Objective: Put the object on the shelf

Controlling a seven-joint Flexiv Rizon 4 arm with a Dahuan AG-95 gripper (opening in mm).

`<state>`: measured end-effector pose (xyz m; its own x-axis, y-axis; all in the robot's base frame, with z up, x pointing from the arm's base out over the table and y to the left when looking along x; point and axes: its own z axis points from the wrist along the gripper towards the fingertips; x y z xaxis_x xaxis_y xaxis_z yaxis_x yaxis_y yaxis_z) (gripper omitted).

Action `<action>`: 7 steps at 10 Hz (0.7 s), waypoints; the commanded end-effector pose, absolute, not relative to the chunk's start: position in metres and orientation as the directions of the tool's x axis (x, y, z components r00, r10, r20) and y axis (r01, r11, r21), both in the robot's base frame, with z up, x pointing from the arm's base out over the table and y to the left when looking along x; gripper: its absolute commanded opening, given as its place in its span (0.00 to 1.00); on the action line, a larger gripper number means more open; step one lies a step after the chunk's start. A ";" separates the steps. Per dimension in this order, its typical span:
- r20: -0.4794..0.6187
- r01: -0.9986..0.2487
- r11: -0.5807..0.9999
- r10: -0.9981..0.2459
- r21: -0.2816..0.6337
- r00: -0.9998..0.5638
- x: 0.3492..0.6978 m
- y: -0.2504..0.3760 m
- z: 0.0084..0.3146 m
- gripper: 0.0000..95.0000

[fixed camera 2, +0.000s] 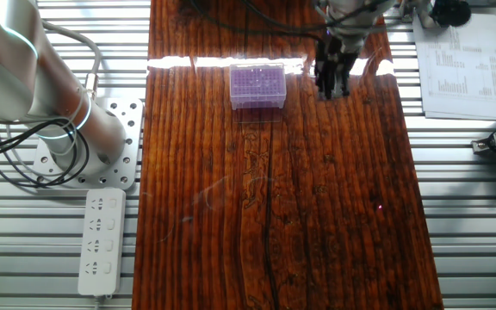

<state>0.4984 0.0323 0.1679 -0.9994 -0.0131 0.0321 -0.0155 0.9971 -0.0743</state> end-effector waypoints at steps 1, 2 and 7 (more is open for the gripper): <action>0.031 0.007 0.997 0.010 -0.074 -0.999 0.499 0.033 0.168 0.00; 0.032 0.003 0.997 0.005 -0.075 -0.999 0.499 0.033 0.168 0.00; 0.034 -0.119 0.991 -0.116 -0.068 -0.993 0.499 0.033 0.168 0.00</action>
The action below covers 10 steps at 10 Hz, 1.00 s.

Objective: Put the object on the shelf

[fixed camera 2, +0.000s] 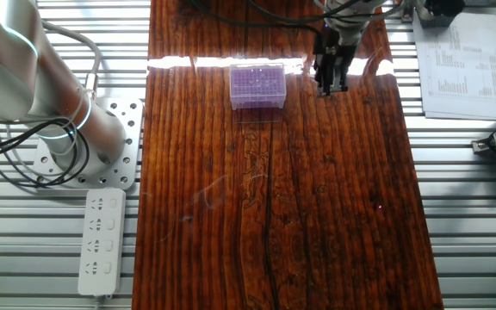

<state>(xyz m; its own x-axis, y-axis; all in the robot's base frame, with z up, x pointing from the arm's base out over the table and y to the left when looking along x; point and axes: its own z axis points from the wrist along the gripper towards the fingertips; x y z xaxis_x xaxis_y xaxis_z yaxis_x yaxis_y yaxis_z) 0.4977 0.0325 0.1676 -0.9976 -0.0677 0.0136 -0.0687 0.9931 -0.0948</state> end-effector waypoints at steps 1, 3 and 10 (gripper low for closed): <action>0.032 -0.119 0.992 -0.118 -0.037 -0.993 0.499 0.033 0.168 0.00; 0.041 -0.124 0.992 -0.124 -0.013 -0.991 0.490 0.044 0.169 0.00; 0.030 -0.068 0.998 -0.068 0.006 -0.997 0.463 0.094 0.151 0.20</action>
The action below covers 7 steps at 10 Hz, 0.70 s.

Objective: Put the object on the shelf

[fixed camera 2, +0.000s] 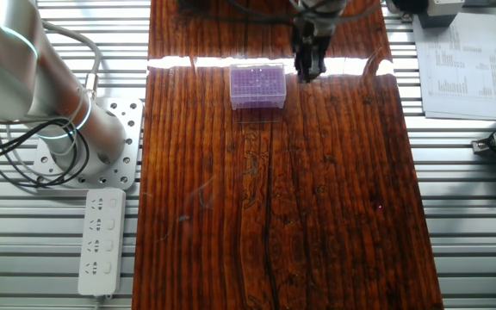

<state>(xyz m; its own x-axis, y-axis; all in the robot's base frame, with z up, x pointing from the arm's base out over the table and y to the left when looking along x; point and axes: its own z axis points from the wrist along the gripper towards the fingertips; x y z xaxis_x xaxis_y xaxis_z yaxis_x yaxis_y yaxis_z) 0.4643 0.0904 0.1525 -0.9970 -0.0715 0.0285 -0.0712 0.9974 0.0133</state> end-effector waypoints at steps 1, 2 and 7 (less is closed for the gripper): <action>0.013 -0.077 0.997 -0.077 0.004 -0.997 0.463 0.094 0.151 0.20; 0.007 -0.085 0.996 -0.085 0.002 -0.996 0.463 0.094 0.151 0.20; 0.012 -0.180 0.983 -0.181 0.016 -0.983 0.461 0.095 0.149 0.40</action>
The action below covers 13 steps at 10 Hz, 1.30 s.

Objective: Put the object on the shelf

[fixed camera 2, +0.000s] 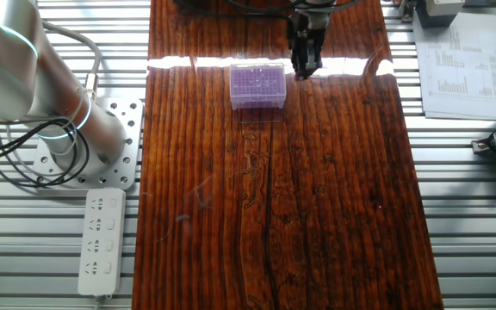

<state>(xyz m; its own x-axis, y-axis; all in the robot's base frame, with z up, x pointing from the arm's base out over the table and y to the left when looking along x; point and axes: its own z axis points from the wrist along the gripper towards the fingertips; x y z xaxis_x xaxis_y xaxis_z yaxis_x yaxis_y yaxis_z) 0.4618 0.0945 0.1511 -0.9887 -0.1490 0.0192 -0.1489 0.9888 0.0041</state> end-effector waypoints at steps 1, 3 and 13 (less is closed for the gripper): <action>0.006 -0.184 0.983 -0.184 0.016 -0.983 0.451 0.098 0.144 0.60; -0.010 -0.173 0.985 -0.173 0.017 -0.985 0.435 0.100 0.134 1.00; 0.015 -0.060 0.998 -0.060 0.017 -0.998 0.428 0.105 0.131 1.00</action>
